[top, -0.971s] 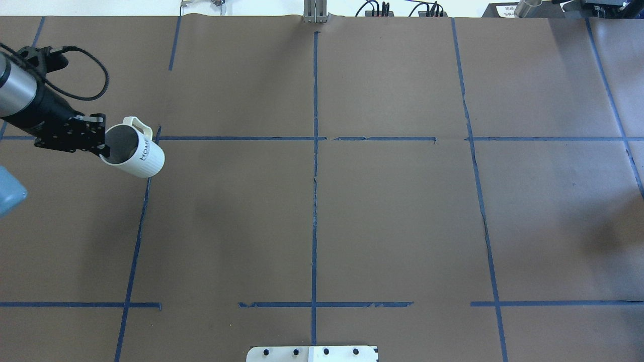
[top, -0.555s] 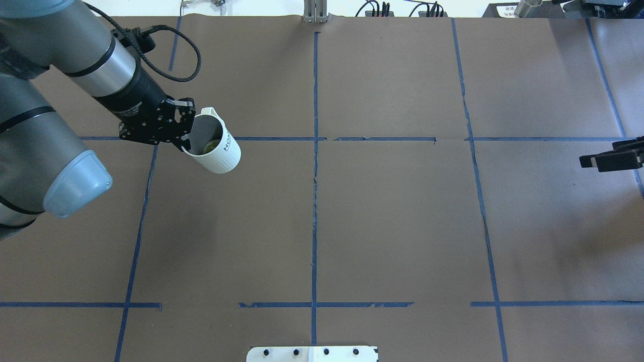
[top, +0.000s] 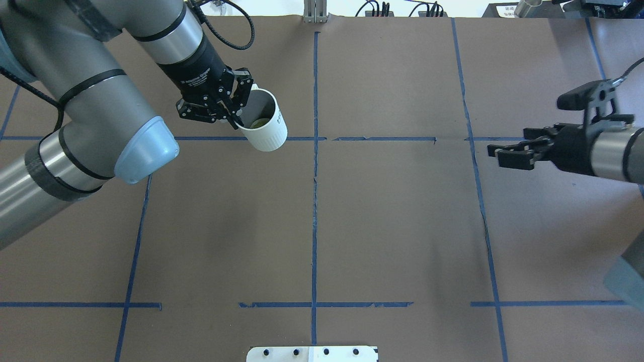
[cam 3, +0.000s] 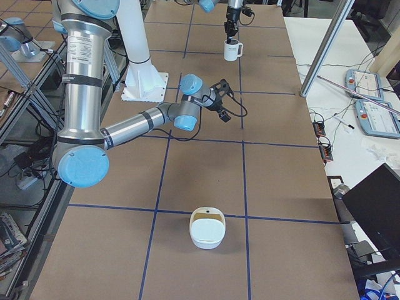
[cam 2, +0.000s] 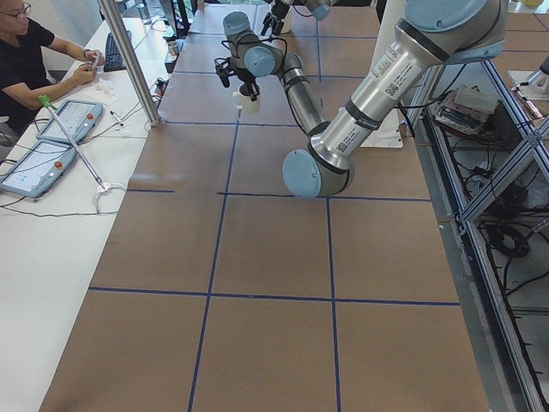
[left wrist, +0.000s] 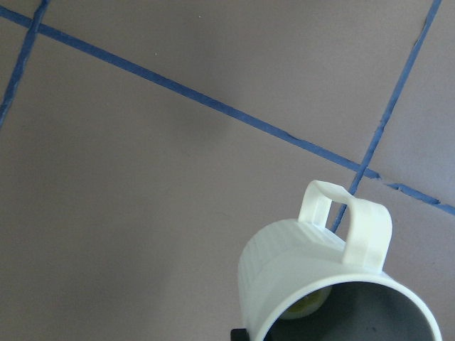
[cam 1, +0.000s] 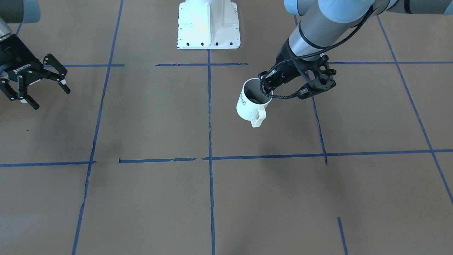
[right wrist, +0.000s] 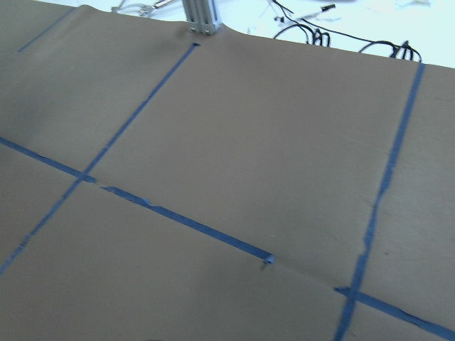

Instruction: Left arm hands cup to right arm to dump lemon

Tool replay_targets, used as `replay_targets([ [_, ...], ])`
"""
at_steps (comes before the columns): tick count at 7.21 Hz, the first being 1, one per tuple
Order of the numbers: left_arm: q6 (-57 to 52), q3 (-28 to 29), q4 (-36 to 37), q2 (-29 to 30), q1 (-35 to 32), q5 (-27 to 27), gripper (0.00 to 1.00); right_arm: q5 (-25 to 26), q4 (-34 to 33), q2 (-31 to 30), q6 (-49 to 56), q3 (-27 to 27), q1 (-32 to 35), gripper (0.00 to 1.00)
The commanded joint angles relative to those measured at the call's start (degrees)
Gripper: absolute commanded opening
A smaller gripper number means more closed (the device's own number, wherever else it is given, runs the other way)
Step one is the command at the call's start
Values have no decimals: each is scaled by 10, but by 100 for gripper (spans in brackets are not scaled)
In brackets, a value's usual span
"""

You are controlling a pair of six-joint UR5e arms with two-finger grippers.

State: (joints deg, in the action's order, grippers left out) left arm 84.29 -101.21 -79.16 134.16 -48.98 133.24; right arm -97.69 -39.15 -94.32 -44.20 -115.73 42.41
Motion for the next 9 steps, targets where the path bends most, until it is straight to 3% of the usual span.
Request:
replay_targets([
  [1, 28, 28, 1, 36, 24, -2, 0, 235, 0, 16, -11, -20, -164, 100],
  [3, 39, 99, 49, 105, 32, -10, 0, 402, -1, 81, -10, -20, -296, 100],
  [4, 40, 101, 52, 105, 32, -10, 0, 484, -4, 109, -2, -11, -355, 100],
  [6, 40, 89, 53, 105, 32, -9, 0, 537, -4, 162, -2, 23, -388, 100],
  [7, 44, 86, 57, 107, 43, -9, 0, 598, -4, 184, -1, 52, -400, 100],
  [9, 70, 71, 66, 106, 77, -10, 0, 631, -3, 228, 8, 87, -393, 100],
])
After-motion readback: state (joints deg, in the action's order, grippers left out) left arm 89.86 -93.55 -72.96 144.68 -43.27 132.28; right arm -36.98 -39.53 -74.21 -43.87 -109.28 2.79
